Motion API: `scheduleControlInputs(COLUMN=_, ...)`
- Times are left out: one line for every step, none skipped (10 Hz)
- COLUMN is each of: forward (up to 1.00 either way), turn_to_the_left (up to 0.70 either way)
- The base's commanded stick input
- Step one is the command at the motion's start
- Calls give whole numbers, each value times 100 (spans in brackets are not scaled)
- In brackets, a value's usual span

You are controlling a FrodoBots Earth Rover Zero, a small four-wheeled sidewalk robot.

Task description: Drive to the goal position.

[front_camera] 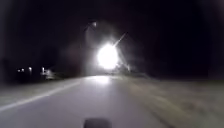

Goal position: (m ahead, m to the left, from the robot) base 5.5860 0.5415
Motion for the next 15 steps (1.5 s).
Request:
scheduleControlInputs(forward=100, turn_to_the_left=12)
scheduleControlInputs(forward=100, turn_to_the_left=0)
scheduleControlInputs(forward=100, turn_to_the_left=0)
scheduleControlInputs(forward=100, turn_to_the_left=0)
scheduleControlInputs(forward=100, turn_to_the_left=0)
scheduleControlInputs(forward=100, turn_to_the_left=0)
scheduleControlInputs(forward=100, turn_to_the_left=0)
scheduleControlInputs(forward=100, turn_to_the_left=0)
scheduleControlInputs(forward=100, turn_to_the_left=0)
scheduleControlInputs(forward=100, turn_to_the_left=0)
scheduleControlInputs(forward=100, turn_to_the_left=0)
scheduleControlInputs(forward=100, turn_to_the_left=0)
scheduleControlInputs(forward=100, turn_to_the_left=0)
scheduleControlInputs(forward=100, turn_to_the_left=0)
scheduleControlInputs(forward=100, turn_to_the_left=0)
